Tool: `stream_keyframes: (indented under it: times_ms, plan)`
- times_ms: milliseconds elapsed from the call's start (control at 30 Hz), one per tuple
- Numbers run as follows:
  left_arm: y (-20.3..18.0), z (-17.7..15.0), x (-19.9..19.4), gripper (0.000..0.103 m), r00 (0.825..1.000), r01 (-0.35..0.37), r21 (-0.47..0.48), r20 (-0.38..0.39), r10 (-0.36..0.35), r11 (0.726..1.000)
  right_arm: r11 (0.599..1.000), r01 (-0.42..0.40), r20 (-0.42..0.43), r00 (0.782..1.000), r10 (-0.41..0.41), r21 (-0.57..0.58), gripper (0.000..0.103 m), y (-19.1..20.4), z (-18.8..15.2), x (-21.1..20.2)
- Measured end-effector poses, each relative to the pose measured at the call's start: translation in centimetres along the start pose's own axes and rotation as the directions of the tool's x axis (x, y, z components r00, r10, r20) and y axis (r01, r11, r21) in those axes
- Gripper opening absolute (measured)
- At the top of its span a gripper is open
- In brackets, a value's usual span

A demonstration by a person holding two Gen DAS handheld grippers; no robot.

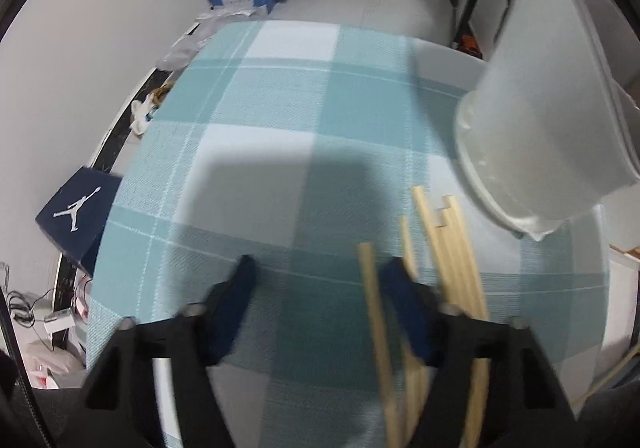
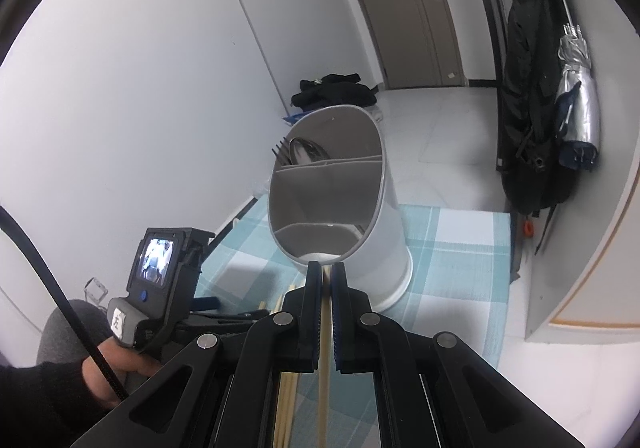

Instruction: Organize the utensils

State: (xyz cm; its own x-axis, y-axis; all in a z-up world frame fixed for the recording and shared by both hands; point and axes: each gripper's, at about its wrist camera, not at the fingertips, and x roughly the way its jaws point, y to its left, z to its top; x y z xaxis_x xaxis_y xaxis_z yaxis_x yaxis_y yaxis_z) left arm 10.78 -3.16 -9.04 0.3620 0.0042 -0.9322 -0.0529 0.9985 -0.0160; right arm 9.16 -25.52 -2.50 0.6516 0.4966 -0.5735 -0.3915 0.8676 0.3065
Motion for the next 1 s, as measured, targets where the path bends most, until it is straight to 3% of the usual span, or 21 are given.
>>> stream_keyframes:
  times_ms: [33, 100, 200, 433, 600, 733, 867, 1000]
  plan:
    - [-0.3, -0.1, 0.0, 0.038, 1.000, 0.004, 0.012, 0.004, -0.004, 1.000, 1.000, 0.001, 0.000, 1.000, -0.001, 0.001, 0.004, 0.0, 0.1, 0.0]
    - [-0.8, 0.0, 0.1, 0.018, 1.000, 0.020, 0.022, 0.007, -0.020, 1.000, 1.000, 0.001, -0.004, 1.000, -0.001, 0.009, 0.004, -0.2, 0.1, 0.0]
    - [-1.1, 0.2, 0.2, 0.005, 0.999, 0.046, 0.018, 0.004, -0.046, 0.999, 1.000, -0.002, -0.005, 1.000, 0.002, 0.021, 0.004, -0.4, 0.2, 0.1]
    - [0.7, 0.6, 0.1, 0.003, 0.996, 0.085, -0.061, 0.011, -0.085, 0.994, 1.000, 0.004, -0.002, 1.000, -0.004, 0.004, 0.004, 0.1, 0.5, 0.2]
    - [1.5, 0.7, -2.1, 0.003, 0.990, 0.118, -0.109, 0.085, -0.109, 0.987, 1.000, 0.026, 0.006, 1.000, -0.026, -0.007, 0.004, 0.8, 0.1, 0.2]
    - [2.3, 0.5, -5.5, 0.003, 0.968, 0.176, -0.118, 0.201, -0.150, 0.977, 0.999, 0.045, 0.013, 0.999, -0.045, -0.014, 0.004, 1.4, -0.4, -0.2]
    - [2.9, -0.1, -8.8, 0.003, 0.936, 0.184, -0.114, 0.322, -0.139, 0.976, 0.998, 0.064, 0.034, 0.997, -0.063, -0.013, 0.004, 2.1, -0.6, -0.9]
    - [2.7, -0.6, -10.2, 0.003, 0.918, 0.190, -0.077, 0.366, -0.149, 0.979, 0.996, 0.084, 0.055, 0.995, -0.084, -0.002, 0.004, 2.7, -0.7, -1.3]
